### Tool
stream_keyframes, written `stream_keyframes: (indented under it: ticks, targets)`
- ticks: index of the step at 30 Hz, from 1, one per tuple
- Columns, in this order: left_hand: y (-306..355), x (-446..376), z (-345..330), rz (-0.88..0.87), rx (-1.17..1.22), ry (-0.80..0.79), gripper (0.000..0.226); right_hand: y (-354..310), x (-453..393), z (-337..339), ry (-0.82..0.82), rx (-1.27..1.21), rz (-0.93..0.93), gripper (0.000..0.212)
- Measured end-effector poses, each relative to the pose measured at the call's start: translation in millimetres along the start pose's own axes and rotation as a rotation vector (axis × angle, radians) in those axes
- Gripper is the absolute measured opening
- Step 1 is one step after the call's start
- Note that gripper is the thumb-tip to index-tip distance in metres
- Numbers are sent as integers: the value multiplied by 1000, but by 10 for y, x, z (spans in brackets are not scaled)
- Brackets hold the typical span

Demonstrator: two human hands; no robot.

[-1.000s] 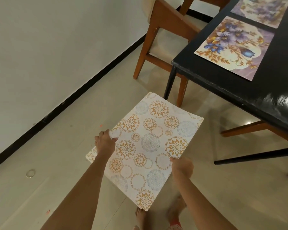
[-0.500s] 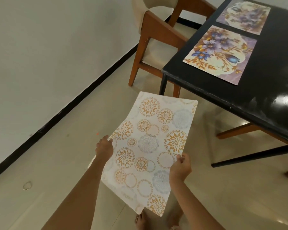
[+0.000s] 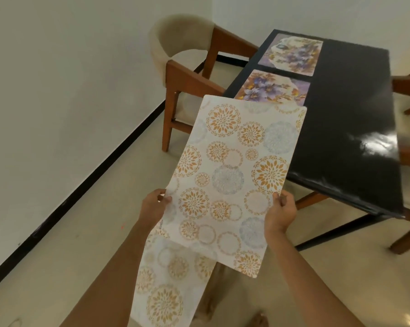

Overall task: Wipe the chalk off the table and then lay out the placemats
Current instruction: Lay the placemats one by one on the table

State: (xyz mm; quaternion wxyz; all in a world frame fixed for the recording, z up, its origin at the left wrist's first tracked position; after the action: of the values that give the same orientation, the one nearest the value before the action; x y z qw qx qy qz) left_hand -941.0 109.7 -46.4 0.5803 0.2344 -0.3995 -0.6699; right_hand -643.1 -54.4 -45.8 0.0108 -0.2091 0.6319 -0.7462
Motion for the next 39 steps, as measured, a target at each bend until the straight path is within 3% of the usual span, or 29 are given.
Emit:
stream_keyframes:
  ticks: [5,12,20,26,31,39]
  targets:
    - [813,-399,-469,-128,-52,-85,21,-506,-760,214,105,5,51,12]
    - [1854,-887,-1300,-231,12,3,20,-1163,-1755,471,155,9,74,23]
    - [2716,-1333,-2113,-186,125,127,26,-1822,-2700,785,-47,8,42,23]
    - [3306,-1699,-2641,-203,127,103,28,-1919,-3258,1066,-164,39,-199,48]
    - [3673,-2164,-3106,-177,169,85,25,-2015,-3628,1089,-237,122,-270,64]
    - [4441,-3292,-3908,-203,226,-118,30,-2376,-4726,748,41,30,-204,52]
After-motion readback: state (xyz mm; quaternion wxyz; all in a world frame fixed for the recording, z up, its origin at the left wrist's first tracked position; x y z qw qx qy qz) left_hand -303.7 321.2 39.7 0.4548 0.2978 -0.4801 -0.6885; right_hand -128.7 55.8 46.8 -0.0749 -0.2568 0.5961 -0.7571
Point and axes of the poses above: each hand's wrist, its own x-axis away from the middle knuckle, its own z-axis out of the back of the hand, y = z × x, the point moved 5 cm from there along -x, towards the middle knuckle, and after that the axes turned 11 degrees about -z, right-handed, at the moved point
